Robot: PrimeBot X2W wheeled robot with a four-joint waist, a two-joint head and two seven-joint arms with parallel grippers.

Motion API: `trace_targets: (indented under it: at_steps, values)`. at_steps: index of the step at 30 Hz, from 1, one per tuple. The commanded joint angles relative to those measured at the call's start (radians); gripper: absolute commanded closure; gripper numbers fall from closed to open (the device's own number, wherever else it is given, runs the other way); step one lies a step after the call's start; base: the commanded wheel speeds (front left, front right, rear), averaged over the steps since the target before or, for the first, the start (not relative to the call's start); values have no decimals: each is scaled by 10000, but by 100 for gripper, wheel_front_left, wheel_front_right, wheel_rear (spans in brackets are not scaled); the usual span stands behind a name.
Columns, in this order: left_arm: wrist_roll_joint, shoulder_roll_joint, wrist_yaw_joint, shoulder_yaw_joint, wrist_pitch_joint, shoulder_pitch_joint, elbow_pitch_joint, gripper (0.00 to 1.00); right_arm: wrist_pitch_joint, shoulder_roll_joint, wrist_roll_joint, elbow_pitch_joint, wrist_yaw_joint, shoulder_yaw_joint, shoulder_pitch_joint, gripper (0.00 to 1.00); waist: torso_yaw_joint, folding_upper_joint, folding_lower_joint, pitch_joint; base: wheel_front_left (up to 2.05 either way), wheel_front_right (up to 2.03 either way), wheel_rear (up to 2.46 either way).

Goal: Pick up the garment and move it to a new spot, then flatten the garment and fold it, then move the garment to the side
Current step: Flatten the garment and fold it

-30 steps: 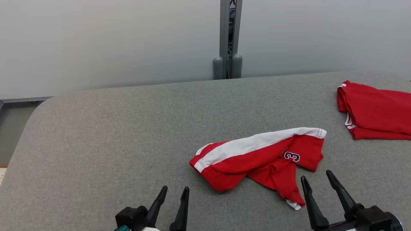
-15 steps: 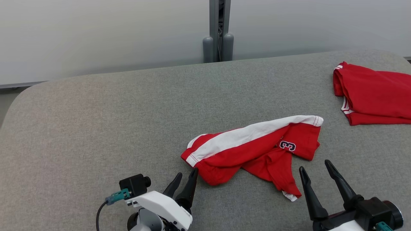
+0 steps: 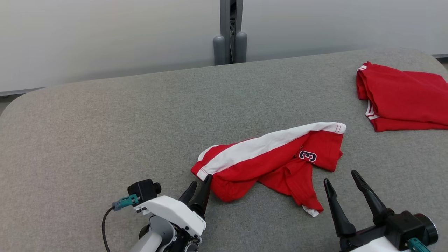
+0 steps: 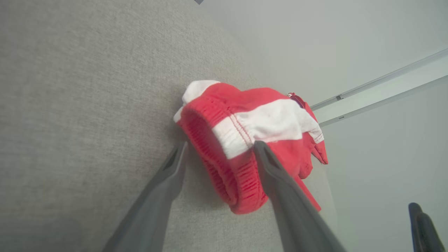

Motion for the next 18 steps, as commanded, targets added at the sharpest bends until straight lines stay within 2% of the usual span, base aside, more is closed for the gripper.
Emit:
trace_targets:
  at_steps: [1, 4, 5, 6, 7, 8, 9, 10, 13, 18]
  values:
    - [-51, 40, -62, -19, -3, -212, 34, 5, -47, -84, -3, 35, -3, 4, -62, 0, -44, 0, 0, -11, 0, 0, 0]
    - [-47, 45, -144, -166, -166, -398, 277, 14, -47, -127, 23, 9, -3, 35, -103, 0, -187, 0, 0, -17, 0, 0, 0]
    - [-47, 45, -144, -166, -166, -398, 277, 14, -47, -127, 23, 9, -3, 35, -103, 0, -187, 0, 0, -17, 0, 0, 0]
    - [-57, 45, -169, -202, -214, -436, 333, 21, -47, -142, 29, 5, -3, 33, -109, 0, -216, 0, 0, -18, 0, 0, 0]
    - [-86, 45, -177, -221, -307, -470, 385, 33, -49, -160, 41, -2, -3, 32, -106, 0, -240, 0, 0, -20, 0, 0, 0]
    - [-38, 45, -184, -244, -392, -534, 448, 52, -49, -175, 46, -9, -3, 35, -100, 0, -260, 0, 0, -23, 0, 0, 0]
    - [3, 45, -196, -277, -467, -581, 510, 80, -49, -189, 52, -14, -3, 33, -93, 0, -280, 0, 0, -24, 0, 0, 0]
    - [42, 45, -162, -261, -590, -623, 586, 100, -47, -197, 56, -20, -3, 18, -85, 0, -292, 0, 0, -28, 0, 0, 0]
    - [144, 45, -70, -308, -779, -754, 837, 100, -49, -203, 48, -21, -3, -25, -34, 0, -296, 0, 0, -53, 0, 0, 0]
    - [778, 259, -184, -601, -1137, -917, 937, 100, -47, -153, 16, 37, -3, -20, 39, 0, -214, 0, 0, -107, 0, 0, 0]
